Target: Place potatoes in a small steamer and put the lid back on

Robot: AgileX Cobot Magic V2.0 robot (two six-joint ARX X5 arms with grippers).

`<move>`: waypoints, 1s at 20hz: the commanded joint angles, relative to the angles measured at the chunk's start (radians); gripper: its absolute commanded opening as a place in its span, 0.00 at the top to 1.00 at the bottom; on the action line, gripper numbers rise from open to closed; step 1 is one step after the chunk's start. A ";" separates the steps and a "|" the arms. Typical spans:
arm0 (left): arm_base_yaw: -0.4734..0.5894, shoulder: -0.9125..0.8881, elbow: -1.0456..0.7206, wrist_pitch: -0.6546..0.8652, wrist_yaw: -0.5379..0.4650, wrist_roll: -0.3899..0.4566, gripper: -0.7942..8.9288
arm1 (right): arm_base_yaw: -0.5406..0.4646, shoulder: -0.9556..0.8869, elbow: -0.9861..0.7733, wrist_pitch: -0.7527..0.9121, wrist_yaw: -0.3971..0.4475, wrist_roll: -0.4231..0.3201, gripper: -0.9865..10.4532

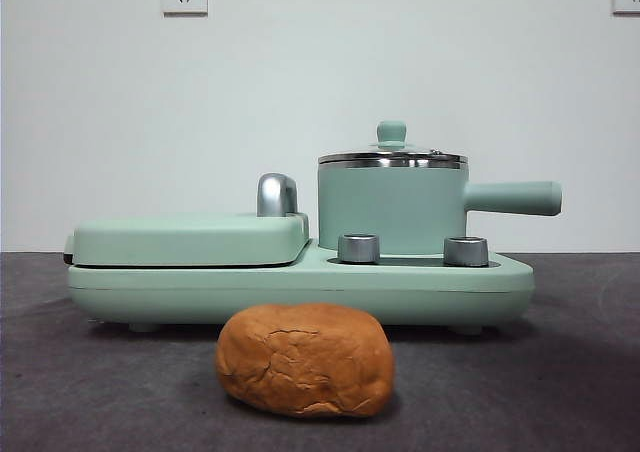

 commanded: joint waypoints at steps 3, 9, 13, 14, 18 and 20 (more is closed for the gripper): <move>0.000 0.002 -0.020 -0.068 -0.002 -0.013 0.91 | 0.000 0.000 -0.003 -0.012 0.068 0.121 0.89; 0.000 0.002 -0.020 0.007 -0.002 -0.013 0.91 | 0.011 0.000 -0.003 0.035 0.029 0.146 0.90; 0.000 0.002 0.001 0.085 -0.002 -0.063 0.91 | 0.012 0.000 0.005 0.184 0.027 0.281 0.90; 0.000 0.002 0.017 0.079 -0.002 -0.084 0.91 | 0.012 0.000 0.017 0.193 0.027 0.319 0.90; 0.000 0.016 0.107 -0.010 -0.002 -0.098 0.91 | 0.012 0.015 0.109 0.073 -0.005 0.386 0.90; 0.000 0.041 0.169 -0.086 -0.002 -0.087 0.91 | 0.012 0.040 0.175 -0.026 -0.029 0.396 0.90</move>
